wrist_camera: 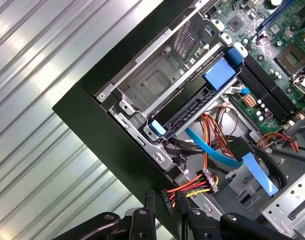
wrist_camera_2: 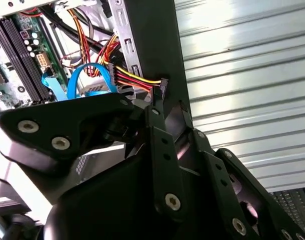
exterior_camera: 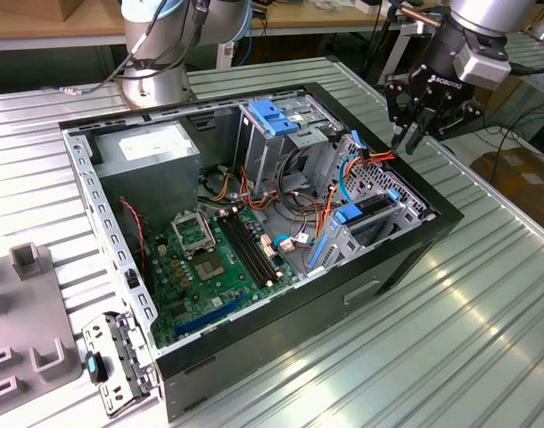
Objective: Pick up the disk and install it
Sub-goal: 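Insert the first disk wire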
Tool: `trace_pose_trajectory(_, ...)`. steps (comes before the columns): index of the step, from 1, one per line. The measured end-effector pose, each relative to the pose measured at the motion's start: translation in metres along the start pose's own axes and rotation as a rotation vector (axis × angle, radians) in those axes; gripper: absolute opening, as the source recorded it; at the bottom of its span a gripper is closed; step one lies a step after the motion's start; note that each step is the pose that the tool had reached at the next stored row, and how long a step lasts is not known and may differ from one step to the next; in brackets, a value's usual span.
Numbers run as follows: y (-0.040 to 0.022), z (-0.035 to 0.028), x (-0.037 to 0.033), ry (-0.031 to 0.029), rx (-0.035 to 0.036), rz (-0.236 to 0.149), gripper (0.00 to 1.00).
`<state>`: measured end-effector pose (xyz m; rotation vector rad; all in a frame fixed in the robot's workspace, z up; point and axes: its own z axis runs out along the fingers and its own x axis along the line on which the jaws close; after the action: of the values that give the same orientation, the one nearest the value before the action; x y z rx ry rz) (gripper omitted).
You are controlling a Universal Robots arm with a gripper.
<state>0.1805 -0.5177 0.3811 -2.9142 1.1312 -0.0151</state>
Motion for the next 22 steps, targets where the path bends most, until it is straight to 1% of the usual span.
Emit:
trace_pose_trajectory(5, 0.0001, 0.0044, 0.0000, -0.0014, 0.0005, -0.080, 0.30)
trace_pose_trajectory(6, 0.0001, 0.0057, 0.0000, -0.0021, 0.0008, -0.105, 0.30)
trace_pose_trajectory(9, 0.0001, 0.0082, 0.0000, -0.0036, 0.0016, -0.161, 0.30)
trace_pose_trajectory(11, 0.0002, 0.0094, 0.0000, -0.0055, 0.0034, -0.195, 0.30)
trace_pose_trajectory(13, 0.0002, 0.0109, 0.0000, -0.0103, 0.0090, -0.227, 0.30)
trace_pose_trajectory(16, 0.0002, 0.0125, -0.0001, -0.0124, 0.0116, -0.244, 0.30)
trace_pose_trajectory(20, 0.0002, 0.0144, 0.0000, -0.0126, 0.0128, -0.255, 0.30)
trace_pose_trajectory(21, 0.0002, 0.0144, 0.0000, -0.0126, 0.0129, -0.255, 0.22)
trace_pose_trajectory(22, 0.0002, 0.0144, 0.0000, -0.0126, 0.0129, -0.255, 0.17)
